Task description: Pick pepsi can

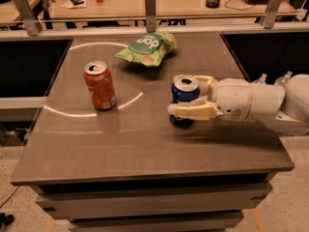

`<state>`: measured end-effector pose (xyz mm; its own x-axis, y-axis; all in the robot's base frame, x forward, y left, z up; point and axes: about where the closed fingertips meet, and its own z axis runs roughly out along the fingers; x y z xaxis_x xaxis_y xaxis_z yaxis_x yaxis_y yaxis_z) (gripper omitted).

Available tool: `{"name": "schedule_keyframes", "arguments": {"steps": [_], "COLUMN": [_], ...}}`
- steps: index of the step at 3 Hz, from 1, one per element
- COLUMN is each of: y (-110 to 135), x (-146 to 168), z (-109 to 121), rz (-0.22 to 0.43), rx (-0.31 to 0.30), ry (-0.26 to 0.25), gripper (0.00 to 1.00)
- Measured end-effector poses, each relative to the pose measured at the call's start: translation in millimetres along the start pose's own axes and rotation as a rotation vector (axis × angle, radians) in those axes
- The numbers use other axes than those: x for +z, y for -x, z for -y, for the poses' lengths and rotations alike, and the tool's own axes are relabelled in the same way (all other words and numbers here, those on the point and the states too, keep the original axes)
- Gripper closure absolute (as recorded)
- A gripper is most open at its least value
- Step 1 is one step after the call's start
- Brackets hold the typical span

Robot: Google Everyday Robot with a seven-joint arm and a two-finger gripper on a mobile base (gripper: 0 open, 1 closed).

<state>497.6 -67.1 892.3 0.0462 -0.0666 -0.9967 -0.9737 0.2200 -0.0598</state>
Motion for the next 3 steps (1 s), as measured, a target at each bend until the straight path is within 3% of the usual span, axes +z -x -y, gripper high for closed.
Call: {"name": "schedule_keyframes", "arguments": {"steps": [2,3], "y": [11.6,36.0], "x": [8.3,15.5], "z": [1.0,4.7], "rz": [0.007,-0.01], "rx": [0.01,0.031], "ry": [0.011,-0.001], "gripper": [0.87,1.0]}}
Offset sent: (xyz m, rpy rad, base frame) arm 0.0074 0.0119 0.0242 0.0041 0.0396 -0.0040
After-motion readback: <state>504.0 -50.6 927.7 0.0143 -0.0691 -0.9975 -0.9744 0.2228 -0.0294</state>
